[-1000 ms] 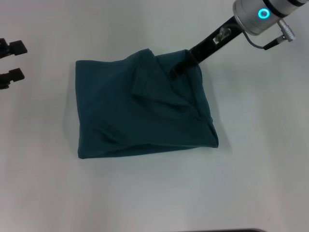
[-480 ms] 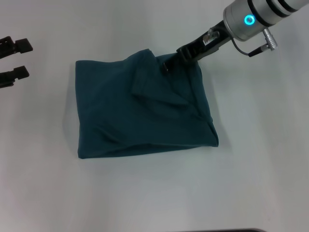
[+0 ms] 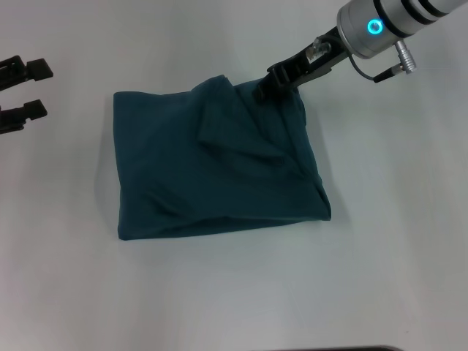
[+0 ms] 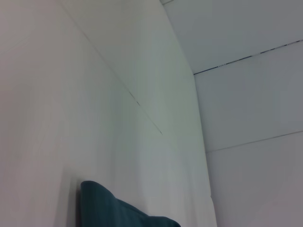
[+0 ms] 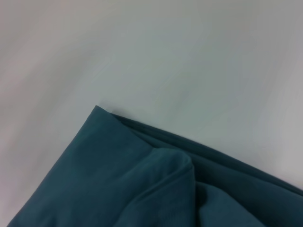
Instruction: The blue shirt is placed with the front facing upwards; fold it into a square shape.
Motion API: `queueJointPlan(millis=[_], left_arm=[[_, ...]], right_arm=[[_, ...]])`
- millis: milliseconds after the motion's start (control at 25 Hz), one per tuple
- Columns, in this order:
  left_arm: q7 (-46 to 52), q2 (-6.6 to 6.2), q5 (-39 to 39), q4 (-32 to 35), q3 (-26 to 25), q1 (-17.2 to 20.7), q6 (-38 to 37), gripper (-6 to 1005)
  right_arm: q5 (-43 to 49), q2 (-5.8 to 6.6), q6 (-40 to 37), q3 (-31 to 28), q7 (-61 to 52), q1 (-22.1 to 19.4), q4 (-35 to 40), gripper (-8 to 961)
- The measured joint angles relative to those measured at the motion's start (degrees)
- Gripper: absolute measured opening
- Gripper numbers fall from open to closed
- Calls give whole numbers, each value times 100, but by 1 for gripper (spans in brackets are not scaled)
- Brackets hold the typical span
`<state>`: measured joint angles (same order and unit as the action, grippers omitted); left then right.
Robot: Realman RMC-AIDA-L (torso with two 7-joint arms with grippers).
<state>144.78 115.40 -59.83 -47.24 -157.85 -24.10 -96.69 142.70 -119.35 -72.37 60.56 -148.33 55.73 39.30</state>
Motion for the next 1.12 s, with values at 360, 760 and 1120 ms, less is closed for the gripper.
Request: queueJointPlan(millis=[360, 760, 1120], left_arm=[[-56, 2, 0, 91, 9, -19, 47, 886], [-69, -10, -1, 93, 4, -7, 20, 885], [-68, 11, -2, 93, 6, -27, -3, 885]], right_arm=[[6, 10, -41, -4, -31, -22, 21, 73], [-258, 1, -974, -325, -147, -339, 1223, 39], [-76, 106, -497, -302, -293, -429, 951, 59]])
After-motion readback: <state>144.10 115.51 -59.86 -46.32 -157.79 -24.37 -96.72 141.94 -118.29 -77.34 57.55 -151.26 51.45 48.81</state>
